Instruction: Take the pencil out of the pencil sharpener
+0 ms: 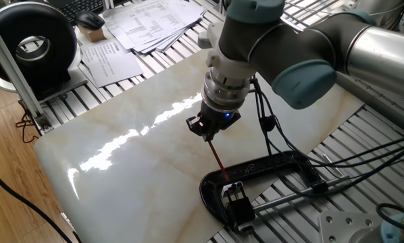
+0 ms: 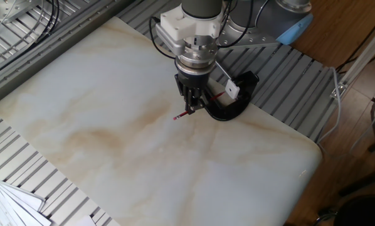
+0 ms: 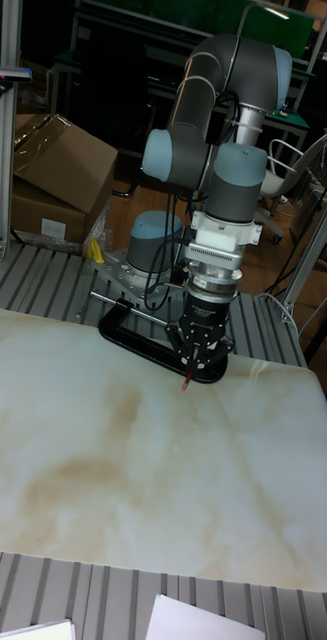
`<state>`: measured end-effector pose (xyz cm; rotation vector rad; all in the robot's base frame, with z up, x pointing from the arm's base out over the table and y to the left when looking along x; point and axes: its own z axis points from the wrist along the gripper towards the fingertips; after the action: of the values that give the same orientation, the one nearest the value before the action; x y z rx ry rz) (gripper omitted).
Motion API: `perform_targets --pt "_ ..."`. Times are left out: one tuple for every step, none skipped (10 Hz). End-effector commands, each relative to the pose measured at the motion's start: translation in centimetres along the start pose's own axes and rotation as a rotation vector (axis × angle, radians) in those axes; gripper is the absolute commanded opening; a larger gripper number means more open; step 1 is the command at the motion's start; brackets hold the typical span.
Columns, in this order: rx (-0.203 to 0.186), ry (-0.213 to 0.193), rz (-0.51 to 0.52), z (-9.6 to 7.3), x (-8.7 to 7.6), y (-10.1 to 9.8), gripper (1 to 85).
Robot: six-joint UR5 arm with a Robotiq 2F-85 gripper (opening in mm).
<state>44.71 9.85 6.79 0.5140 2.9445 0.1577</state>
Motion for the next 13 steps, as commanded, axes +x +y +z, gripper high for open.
perform_targets --pt "-0.015 0.004 0.016 -0.5 0.4 0.4 1.3" --pt "-0.015 0.004 0.017 -0.4 0.6 0.4 1.3" --pt "-0.013 -0.001 0.015 -0.1 0.8 0.2 1.3" --pt "-0.014 -0.006 0.013 0.1 0.9 0.1 1.3" --pt "-0.014 -0.007 0.012 0.1 0.9 0.1 1.3" --pt "-0.015 -0.007 0.012 0.1 1.0 0.1 1.3" --pt "-0.015 -0.006 0.014 0.0 1.1 0.1 1.3" --pt "-0.015 -0.006 0.014 0.0 1.2 0.1 1.3" --pt "-0.014 -0.006 0.013 -0.1 1.2 0.1 1.3" --pt "-0.015 -0.006 0.012 -0.2 1.4 0.0 1.3" --pt "-0.016 -0.005 0.012 -0.3 1.4 0.0 1.3" --pt "-0.017 -0.006 0.012 -0.3 1.5 -0.1 1.3" --pt "-0.017 -0.008 0.011 -0.2 1.5 -0.1 1.3"
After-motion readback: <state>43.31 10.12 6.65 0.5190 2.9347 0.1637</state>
